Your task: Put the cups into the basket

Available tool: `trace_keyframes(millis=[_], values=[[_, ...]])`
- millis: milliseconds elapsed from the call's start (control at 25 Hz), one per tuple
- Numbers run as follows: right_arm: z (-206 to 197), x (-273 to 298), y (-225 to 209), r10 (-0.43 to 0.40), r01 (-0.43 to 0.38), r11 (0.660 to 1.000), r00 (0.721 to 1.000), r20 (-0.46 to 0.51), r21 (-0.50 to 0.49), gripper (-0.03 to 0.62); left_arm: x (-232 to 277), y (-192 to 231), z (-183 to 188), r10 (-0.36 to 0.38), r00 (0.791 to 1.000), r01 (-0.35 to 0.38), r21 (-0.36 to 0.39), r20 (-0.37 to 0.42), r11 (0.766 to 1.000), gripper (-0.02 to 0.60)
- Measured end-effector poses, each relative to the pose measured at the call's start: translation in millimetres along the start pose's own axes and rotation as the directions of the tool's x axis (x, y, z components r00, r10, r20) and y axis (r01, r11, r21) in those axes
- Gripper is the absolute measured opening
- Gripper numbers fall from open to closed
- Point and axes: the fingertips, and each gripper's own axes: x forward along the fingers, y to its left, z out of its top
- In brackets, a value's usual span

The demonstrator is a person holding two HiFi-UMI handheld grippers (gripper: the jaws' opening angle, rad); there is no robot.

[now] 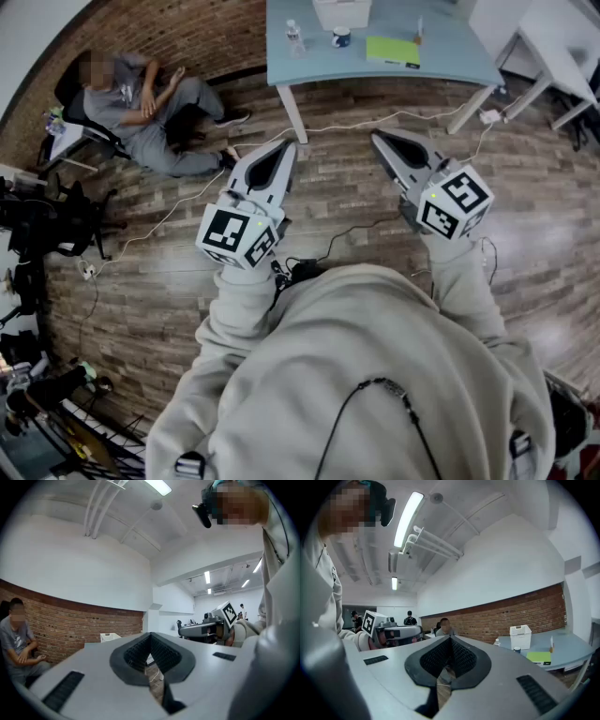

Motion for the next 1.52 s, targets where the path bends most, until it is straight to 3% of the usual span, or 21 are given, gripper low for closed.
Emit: trace_keyframes(millis=[560,800,1520], values=[[3.7,-1.2,5.9,-0.004,0.004,1.0,1.0,0.001,-0.007,0.012,-0.2,0.1,4.4,-0.006,1.0,0.005,-0.041,-0.009,0.999,-0.002],[2.8,-5.6,0.5,0.007,-0.007,1.0,1.0,0.013,0.028,0.014,2.3,0.9,13.1,-0.016,1.0,0.018,-0.071,0.027,0.997,-0.002],[-4.6,-30.8,-16.6,-0.016,0.01,0.995,0.998,0.068,0.095,0.014,9.9,1.4,17.9,-0.026,1.0,0.026,-0.053,-0.011,0.998,-0.002]])
